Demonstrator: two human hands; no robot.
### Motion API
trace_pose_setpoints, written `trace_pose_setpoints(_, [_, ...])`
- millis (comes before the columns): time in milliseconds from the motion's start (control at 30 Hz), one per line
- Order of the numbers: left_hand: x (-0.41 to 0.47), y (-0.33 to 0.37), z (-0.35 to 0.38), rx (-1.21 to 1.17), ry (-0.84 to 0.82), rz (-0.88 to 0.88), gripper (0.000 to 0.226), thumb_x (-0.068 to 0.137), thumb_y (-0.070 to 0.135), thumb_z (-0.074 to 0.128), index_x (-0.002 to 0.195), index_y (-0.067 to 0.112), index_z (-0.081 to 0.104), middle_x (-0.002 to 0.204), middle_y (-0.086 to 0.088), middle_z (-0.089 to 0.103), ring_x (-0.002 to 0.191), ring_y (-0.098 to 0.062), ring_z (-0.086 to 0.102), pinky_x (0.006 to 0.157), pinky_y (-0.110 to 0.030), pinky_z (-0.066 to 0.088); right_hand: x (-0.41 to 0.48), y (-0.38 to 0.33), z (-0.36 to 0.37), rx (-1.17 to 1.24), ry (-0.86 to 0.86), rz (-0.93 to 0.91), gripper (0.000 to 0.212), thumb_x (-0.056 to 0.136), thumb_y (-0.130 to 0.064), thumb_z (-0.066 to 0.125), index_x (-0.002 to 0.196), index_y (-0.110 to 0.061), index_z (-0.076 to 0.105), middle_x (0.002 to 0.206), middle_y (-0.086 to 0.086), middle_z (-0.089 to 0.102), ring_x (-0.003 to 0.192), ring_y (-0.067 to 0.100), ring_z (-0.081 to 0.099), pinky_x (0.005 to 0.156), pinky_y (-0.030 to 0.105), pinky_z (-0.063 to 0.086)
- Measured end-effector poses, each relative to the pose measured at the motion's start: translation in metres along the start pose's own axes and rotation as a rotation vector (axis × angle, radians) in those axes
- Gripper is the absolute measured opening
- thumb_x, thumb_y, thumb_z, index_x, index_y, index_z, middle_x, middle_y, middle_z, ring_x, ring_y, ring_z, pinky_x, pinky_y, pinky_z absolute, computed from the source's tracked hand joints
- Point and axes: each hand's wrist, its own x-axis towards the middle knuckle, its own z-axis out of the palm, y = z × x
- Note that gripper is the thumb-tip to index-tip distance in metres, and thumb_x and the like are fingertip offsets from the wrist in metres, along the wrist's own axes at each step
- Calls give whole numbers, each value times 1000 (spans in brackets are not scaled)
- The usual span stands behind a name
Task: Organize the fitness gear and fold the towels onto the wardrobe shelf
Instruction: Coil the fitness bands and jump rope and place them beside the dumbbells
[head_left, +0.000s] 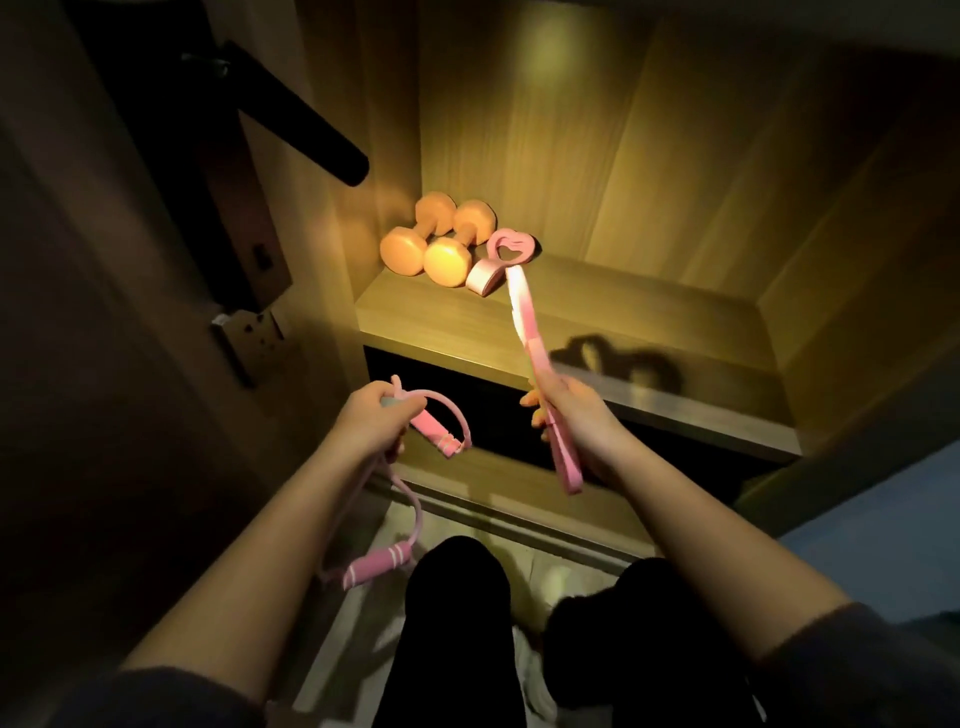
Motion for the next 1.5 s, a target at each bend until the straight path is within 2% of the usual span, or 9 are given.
trace_pose_setpoints(100, [12,-5,-4,11,-16,-9,16,93,21,60,94,5,59,71,-10,52,45,-14,46,44,-25,37,18,-4,-5,-287,54,-114,38,98,-50,47,119,-20,58,102,2,66,85,12,62,69,25,48])
trace_pose_setpoints(200, [26,-3,-4,-21,-10,-18,20,94,21,60,99,1,58,72,-9,52,46,-14,45,45,-25,36,41,-11,-11,-414,81,-268,18,95,-46,56,102,-31,64,93,0,66,83,11,61,72,30,49])
trace_pose_setpoints(400, [55,-10,-1,7,-19,-60,24,93,21,62,100,-2,60,76,-13,55,57,-19,49,55,-29,39,103,-18,-14,-778,119,-418,41,89,-38,68,122,-13,64,108,5,62,93,20,58,79,36,48])
trace_pose_setpoints(567, [86,-26,-4,57,11,-110,20,92,28,63,100,10,65,92,-10,65,83,-20,62,69,-30,47,147,-12,8,-801,178,-417,64,85,-38,73,138,-8,53,127,8,60,113,25,57,92,35,46])
trace_pose_setpoints(733, [100,-44,-8,78,62,-195,20,89,31,65,92,12,62,80,-10,61,67,-23,56,68,-33,45,179,-8,34,-784,152,-398,63,84,-35,75,138,-10,54,130,8,61,120,24,51,96,33,40])
trace_pose_setpoints(1000, [111,-41,-11,72,112,-227,16,90,30,65,95,16,61,85,0,63,74,-11,61,54,-23,40,225,-18,72,-779,123,-409,60,81,-38,77,134,-16,59,127,9,62,117,26,55,97,35,45])
trace_pose_setpoints(1233, [117,-36,-11,87,175,-218,18,89,20,67,94,4,61,66,-5,53,50,-16,47,38,-16,38,249,-33,89,-728,115,-454,57,78,-29,81,130,-17,61,117,8,66,109,28,59,91,38,50])
trace_pose_setpoints(1367, [122,-38,-12,107,205,-227,21,87,21,69,95,2,64,65,-1,55,52,-13,48,43,-18,38,246,-34,76,-751,9,-437,71,74,-28,84,137,-17,53,129,7,60,117,25,57,98,44,48])
trace_pose_setpoints(1500, [126,-41,-14,83,205,-252,21,87,22,70,96,4,65,71,0,61,54,-10,52,47,-18,42,240,-28,45,-897,3,-451,64,77,-34,80,135,-22,55,131,2,59,119,24,54,99,43,46])
